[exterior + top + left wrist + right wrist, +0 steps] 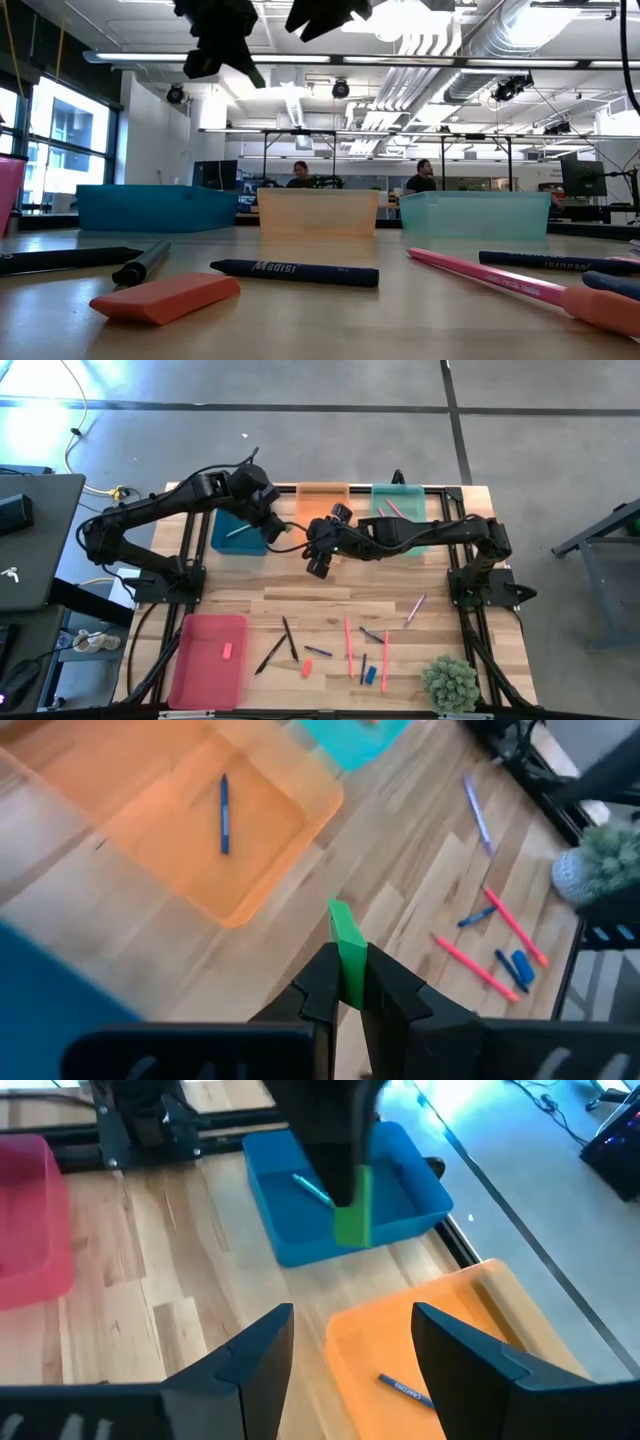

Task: Sort crayons/erasers/pens/pencils in bins
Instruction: Put the green eraser into the pink bin

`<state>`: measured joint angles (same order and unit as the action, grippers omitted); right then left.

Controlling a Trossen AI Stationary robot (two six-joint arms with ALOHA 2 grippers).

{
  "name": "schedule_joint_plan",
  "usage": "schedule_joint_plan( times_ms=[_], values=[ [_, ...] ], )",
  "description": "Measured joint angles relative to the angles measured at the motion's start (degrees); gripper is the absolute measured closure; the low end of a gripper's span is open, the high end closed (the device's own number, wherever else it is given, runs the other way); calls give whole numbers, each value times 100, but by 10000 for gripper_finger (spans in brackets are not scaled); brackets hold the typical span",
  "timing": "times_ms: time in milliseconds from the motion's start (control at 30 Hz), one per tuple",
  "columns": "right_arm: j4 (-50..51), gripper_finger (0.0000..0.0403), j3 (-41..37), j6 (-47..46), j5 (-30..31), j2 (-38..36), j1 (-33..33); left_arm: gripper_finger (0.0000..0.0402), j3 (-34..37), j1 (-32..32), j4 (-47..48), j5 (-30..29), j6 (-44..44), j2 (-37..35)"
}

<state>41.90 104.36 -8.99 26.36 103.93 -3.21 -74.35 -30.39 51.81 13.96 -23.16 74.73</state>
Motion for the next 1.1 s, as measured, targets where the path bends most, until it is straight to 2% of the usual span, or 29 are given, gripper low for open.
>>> schedule_joint_plan(
  times_ms=[267,500,800,1000,1100],
  values=[
    [233,206,0,-1,4,-197,341,385,0,144,910,80,-226,-677],
    [483,206,-2,187,-261,-344,737,385,0,797,1713,104,-1059,-1336],
    [660,206,-2,537,-600,-406,1225,385,9,2316,2894,107,-2280,-1571],
    [724,206,-2,662,-796,-406,1434,385,379,3554,2887,112,-3387,-1575],
    [724,206,-2,795,-797,-406,1516,385,691,4128,2874,310,-4132,-1573]
  ],
)
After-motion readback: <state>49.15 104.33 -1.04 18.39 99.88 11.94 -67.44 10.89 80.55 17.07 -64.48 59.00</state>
